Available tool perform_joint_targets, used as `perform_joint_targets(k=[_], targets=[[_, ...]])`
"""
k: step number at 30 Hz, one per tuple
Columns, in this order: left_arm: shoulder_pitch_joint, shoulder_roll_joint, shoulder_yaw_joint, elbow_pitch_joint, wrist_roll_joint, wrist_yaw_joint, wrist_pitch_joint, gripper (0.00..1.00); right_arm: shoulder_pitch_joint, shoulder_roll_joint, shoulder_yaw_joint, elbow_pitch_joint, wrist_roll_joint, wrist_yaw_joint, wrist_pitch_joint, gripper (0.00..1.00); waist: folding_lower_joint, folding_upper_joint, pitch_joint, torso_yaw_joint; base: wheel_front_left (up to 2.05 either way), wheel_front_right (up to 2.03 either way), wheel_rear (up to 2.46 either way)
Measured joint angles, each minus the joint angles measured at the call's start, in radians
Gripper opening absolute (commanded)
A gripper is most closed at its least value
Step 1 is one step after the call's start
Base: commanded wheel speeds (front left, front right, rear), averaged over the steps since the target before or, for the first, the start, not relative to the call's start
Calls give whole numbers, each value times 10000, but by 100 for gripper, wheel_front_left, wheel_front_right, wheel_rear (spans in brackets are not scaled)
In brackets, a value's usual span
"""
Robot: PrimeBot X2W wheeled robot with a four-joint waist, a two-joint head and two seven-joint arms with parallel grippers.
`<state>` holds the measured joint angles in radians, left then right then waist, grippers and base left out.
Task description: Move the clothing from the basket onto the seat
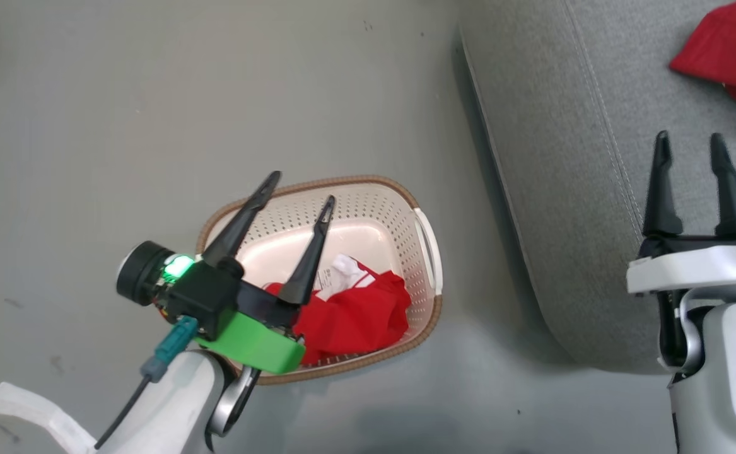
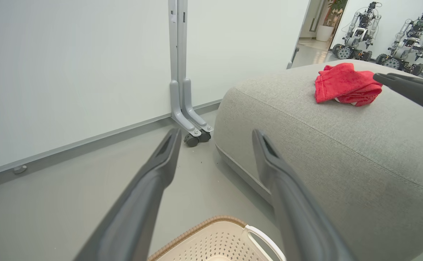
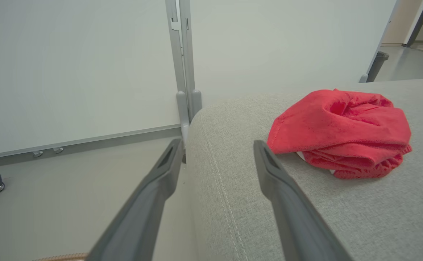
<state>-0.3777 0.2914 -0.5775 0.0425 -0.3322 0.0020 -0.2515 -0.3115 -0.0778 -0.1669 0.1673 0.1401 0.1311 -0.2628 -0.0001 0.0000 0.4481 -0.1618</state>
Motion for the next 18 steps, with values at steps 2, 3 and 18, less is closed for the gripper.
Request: perform_joint_targets(k=[2, 3, 18], targets=[[124, -48, 303, 98, -209, 182, -54, 100, 265, 61, 313, -407, -182, 0, 2, 100, 0, 0, -287, 149, 0, 0, 0], [166, -65, 393, 134, -249, 247, -61, 100, 363, 79, 391, -552, -194, 0, 27, 100, 0, 0, -395, 213, 0, 0, 0], [1485, -184, 2677, 224, -318, 1083, -102, 100, 1664, 267, 1101, -2274, -663, 0, 1005, 100, 0, 0, -1836, 1689, 0, 0, 0]])
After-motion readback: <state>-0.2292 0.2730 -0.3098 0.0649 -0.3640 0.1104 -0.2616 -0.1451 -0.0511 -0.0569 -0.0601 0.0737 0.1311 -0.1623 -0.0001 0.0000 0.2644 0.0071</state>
